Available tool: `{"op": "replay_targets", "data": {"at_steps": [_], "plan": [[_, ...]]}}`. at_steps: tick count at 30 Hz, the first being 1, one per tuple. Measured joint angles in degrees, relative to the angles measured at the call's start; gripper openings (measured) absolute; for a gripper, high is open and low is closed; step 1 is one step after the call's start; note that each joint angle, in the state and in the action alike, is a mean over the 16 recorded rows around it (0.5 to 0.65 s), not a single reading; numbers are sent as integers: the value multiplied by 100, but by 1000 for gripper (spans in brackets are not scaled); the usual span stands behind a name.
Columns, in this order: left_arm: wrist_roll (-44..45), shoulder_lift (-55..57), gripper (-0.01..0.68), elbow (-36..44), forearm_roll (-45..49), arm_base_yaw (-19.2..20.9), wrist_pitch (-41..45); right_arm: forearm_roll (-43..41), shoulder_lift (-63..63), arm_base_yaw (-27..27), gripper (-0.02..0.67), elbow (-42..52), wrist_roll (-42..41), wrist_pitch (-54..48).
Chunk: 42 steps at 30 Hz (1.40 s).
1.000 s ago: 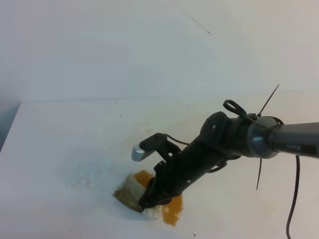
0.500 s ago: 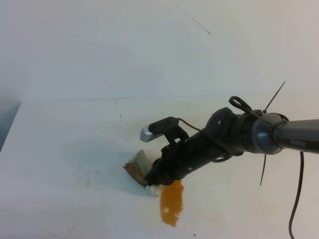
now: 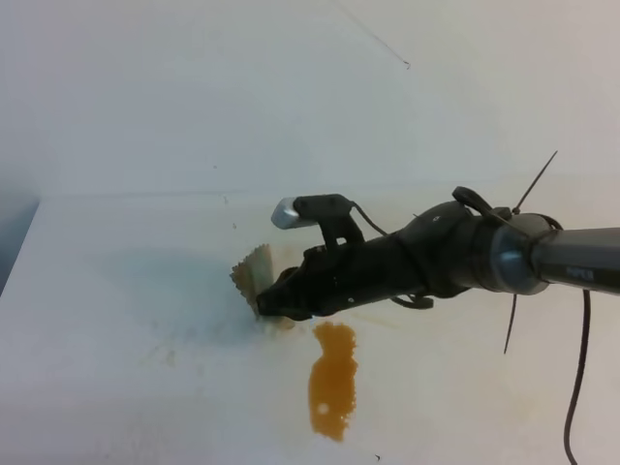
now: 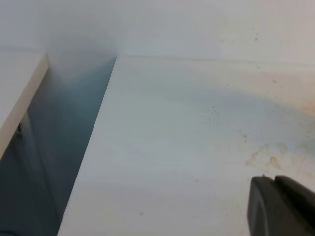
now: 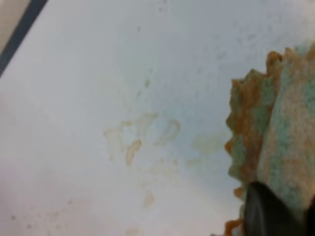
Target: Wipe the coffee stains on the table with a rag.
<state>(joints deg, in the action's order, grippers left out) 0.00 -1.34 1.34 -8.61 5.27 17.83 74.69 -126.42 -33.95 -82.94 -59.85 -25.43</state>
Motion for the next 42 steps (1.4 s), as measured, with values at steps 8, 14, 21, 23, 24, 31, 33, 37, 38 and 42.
{"op": "replay_targets", "data": {"at_steps": [8, 14, 21, 23, 24, 31, 33, 37, 38, 42], "plan": [[0, 19, -4, -40, 0, 0, 0, 597, -191, 103, 38, -139, -279, -14], [0, 10, -4, -54, 0, 0, 0, 135, -266, 378, 37, -175, -43, -223], [0, -10, -4, -40, 0, 0, 0, -1129, 5, 716, 37, -176, 191, -585], [0, -10, -4, -54, 0, 0, 0, -1562, 130, 781, 37, -176, 175, -685], [0, -19, -4, -40, 0, 0, 0, -1799, 193, 806, 37, -176, 159, -729], [0, -19, -4, 0, 0, 0, 0, -3502, 519, 813, 37, -176, 58, -977], [0, -19, -4, 0, 0, 0, 0, -3949, 546, 769, 37, -176, 63, -1036], [0, -19, -4, -27, 0, 0, 0, -4826, 521, 610, 37, -177, 180, -1133], [0, -19, -4, -27, 0, 0, 0, -5025, 505, 556, 37, -179, 223, -1158], [0, -19, -4, -40, 0, 0, 0, -5656, 437, 283, 37, -190, 400, -1261]]}}
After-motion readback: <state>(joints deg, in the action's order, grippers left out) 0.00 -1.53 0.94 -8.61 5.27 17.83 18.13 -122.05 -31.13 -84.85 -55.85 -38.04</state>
